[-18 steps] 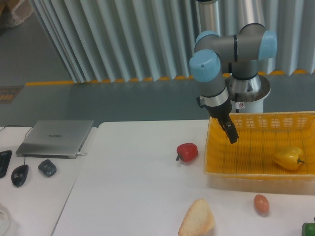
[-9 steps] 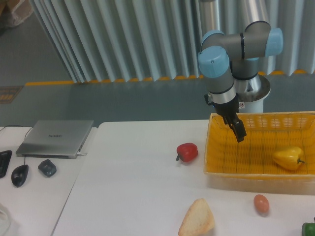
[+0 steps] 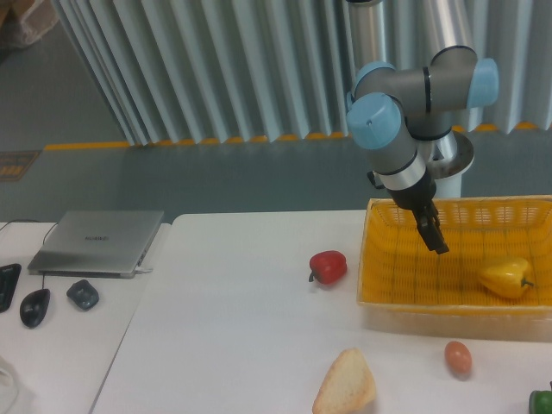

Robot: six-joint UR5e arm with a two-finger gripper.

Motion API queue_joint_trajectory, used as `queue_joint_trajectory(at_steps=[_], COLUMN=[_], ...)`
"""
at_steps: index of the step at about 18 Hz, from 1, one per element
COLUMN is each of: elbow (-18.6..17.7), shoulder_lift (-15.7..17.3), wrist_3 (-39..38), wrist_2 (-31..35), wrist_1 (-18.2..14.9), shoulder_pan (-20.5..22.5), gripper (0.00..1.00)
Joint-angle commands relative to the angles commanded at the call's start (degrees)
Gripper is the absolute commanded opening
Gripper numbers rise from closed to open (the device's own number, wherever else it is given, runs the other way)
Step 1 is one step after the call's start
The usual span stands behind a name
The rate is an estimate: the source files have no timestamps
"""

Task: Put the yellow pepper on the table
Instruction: 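Move the open gripper over the yellow pepper in the basket, then lower the gripper onto the yellow pepper and close on it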

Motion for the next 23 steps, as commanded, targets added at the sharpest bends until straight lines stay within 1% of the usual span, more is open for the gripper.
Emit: queue_joint_trajectory(at_steps=[2, 4, 5, 6, 8, 10, 12, 13, 14, 15, 18, 21, 23], elbow=[0.18, 0.0, 0.0, 0.35, 0.97, 0.97, 1.23, 1.14, 0.45, 0.0, 0.0, -0.17, -0.09], shoulder_lift=[-0.87, -1.49, -2.54, -2.72, -4.04, -4.66, -5.79, -6.5, -8.16, -9.39, -9.06, -8.79, -8.44], wrist_3=[6.59, 11.61, 13.02, 14.34, 17.51, 17.87, 18.48, 20.05, 21.9, 22.52, 24.45, 28.67, 29.12], wrist_2=[0.0, 0.17, 0.26, 0.18, 0.0, -0.09, -1.05, -1.75, -1.84, -1.76, -1.84, -1.76, -1.58], wrist_1=[0.7, 0.79, 0.88, 0.97, 2.02, 2.46, 3.6, 4.39, 6.22, 7.29, 7.21, 7.03, 6.94], shoulder_pan=[1.58, 2.99, 3.34, 4.04, 5.18, 5.54, 5.98, 6.07, 5.98, 5.81, 6.86, 8.53, 8.88], gripper=[1.0, 1.0, 1.0, 1.0, 1.0, 1.0, 1.0, 1.0, 1.0, 1.0, 1.0, 1.0, 1.0])
